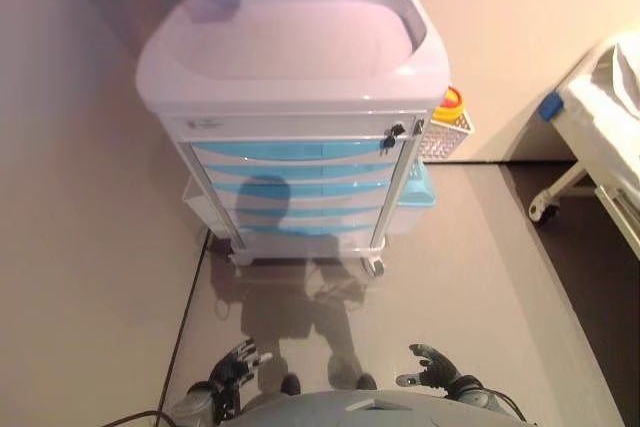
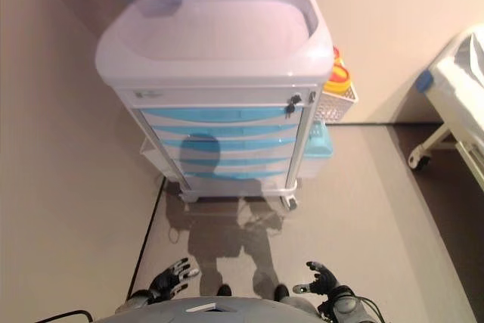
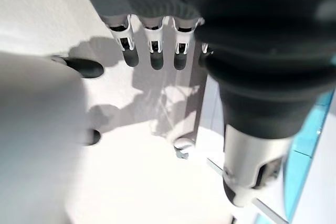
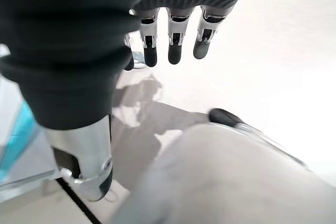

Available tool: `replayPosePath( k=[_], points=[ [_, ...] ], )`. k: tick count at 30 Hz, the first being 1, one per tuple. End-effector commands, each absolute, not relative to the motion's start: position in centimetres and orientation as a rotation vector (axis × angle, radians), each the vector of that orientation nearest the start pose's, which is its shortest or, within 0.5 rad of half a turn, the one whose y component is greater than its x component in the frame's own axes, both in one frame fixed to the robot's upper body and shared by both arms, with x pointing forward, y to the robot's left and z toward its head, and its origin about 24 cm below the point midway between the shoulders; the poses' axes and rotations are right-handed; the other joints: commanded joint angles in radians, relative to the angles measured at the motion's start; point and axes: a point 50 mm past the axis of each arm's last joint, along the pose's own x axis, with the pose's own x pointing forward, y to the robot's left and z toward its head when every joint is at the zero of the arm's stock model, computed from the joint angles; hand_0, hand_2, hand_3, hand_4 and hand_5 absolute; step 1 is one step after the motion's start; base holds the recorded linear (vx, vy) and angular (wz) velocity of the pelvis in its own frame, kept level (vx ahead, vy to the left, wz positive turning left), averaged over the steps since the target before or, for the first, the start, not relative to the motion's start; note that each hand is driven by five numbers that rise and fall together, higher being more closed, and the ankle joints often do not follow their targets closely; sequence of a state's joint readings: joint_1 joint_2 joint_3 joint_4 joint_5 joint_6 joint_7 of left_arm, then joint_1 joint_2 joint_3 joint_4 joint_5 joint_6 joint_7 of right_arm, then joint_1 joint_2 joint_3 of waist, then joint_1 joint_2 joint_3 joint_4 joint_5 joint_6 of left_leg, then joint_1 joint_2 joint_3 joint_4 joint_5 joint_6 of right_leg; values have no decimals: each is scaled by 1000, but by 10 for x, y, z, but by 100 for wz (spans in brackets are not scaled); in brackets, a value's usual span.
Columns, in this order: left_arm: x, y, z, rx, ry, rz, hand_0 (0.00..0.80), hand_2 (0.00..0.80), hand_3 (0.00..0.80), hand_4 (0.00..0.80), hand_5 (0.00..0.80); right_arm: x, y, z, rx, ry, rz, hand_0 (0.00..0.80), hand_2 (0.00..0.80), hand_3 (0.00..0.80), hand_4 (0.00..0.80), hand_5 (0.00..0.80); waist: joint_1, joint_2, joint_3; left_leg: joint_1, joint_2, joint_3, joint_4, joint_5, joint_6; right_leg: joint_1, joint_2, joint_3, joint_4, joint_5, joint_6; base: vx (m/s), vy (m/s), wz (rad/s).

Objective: Open the drawer and pick up the medicine

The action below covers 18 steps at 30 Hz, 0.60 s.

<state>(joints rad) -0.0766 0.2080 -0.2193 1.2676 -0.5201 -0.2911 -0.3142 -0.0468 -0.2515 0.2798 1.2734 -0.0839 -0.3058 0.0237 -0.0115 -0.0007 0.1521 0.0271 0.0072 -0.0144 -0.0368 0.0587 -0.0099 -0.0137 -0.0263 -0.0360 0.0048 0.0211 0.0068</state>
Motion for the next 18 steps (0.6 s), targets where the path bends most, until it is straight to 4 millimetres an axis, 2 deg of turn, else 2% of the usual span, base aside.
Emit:
replayPosePath(
  k=[1, 3, 4, 7, 14, 18],
  points=[
    [202, 199, -112, -351, 549, -15, 0, 0, 0, 0, 0, 159, -206, -136, -390, 792, 196, 0, 0, 0, 0, 0, -26, -35, 87, -105, -58, 42, 191, -132, 72, -114, -49, 22, 180, -21, 39, -151, 51, -11],
    [217, 198, -101, -364, 475, -23, 0, 0, 0, 0, 0, 169, -207, -132, -393, 765, 183, 0, 0, 0, 0, 0, -29, -35, 107, -140, -60, 49, 218, -134, 75, -152, -48, 32, 209, -23, 39, -147, 53, -19],
    [237, 196, -86, -371, 391, -33, 0, 0, 0, 0, 0, 179, -210, -126, -399, 731, 171, 0, 0, 0, 0, 0, -35, -35, 133, -188, -63, 58, 256, -137, 78, -203, -50, 43, 246, -24, 40, -176, 79, -15],
    [264, 193, -60, -394, 256, -43, 0, 0, 0, 0, 0, 193, -215, -117, -408, 684, 149, 0, 0, 0, 0, 0, -47, -35, 160, -262, -65, 71, 322, -149, 83, -281, -47, 69, 303, -27, 39, -115, 87, -26],
    [311, 205, 0, -494, -14, -61, 0, 0, 0, 0, 0, 200, -221, -109, -408, 628, 128, 0, 0, 0, 0, 0, -84, -52, 209, -375, -56, 94, 432, -184, 96, -390, -23, 122, 353, -8, 43, -44, 61, -19],
    [333, 219, 39, -595, -178, -86, 0, 0, 0, 0, 0, 201, -216, -108, -377, 601, 127, 0, 0, 0, 0, 0, -101, -87, 231, -427, -45, 108, 475, -204, 97, -420, -4, 149, 329, 20, 44, -23, -47, -17]
  ],
)
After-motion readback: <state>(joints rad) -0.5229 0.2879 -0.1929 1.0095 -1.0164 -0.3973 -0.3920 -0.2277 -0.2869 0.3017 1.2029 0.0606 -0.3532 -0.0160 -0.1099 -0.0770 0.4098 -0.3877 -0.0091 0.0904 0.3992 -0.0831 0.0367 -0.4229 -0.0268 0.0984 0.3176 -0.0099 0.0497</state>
